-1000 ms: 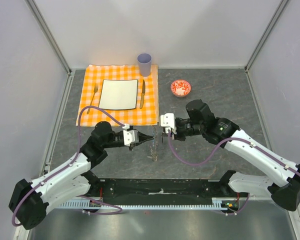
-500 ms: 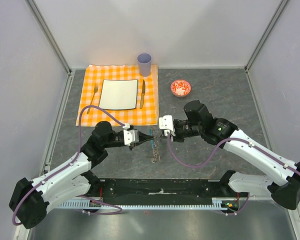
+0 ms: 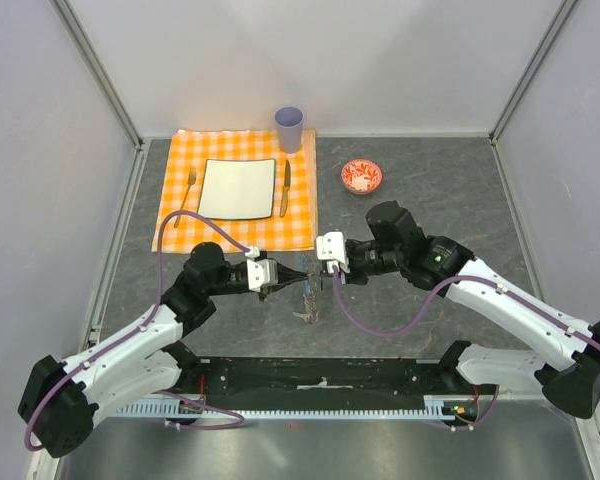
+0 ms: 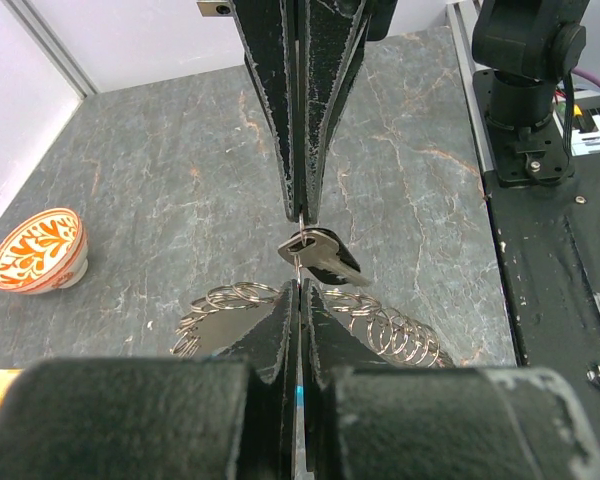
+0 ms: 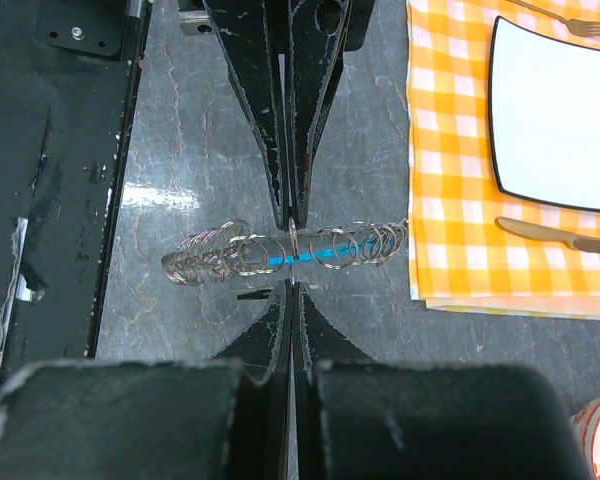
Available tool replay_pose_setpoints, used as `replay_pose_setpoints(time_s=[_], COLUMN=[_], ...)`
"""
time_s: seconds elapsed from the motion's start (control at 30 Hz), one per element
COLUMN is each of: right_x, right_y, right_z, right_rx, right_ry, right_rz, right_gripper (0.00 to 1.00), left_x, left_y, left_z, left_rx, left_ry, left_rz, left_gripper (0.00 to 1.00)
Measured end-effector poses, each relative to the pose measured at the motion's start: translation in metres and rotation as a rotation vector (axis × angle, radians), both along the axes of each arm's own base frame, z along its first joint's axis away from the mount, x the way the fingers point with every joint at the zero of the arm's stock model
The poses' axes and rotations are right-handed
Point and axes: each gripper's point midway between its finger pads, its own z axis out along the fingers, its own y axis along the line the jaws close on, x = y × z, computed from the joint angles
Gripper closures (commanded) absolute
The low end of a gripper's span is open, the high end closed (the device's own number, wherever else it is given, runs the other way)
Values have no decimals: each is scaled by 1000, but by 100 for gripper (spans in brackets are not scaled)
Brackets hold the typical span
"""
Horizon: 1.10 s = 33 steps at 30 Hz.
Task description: Put the keys on the keyring
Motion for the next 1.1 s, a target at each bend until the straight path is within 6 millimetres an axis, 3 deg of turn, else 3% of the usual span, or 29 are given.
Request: replay_pose_setpoints(time_s=[1.1], right_x=[2], right_y=[4], right_z=[1], right_rx=[3], right_ry=[-23], right_rz=[5], right_gripper=[100], left_x=[0], left_y=[-1], left_z=[-2], left_rx=[3], left_ry=[13], left_rz=[-8], left_gripper=[98])
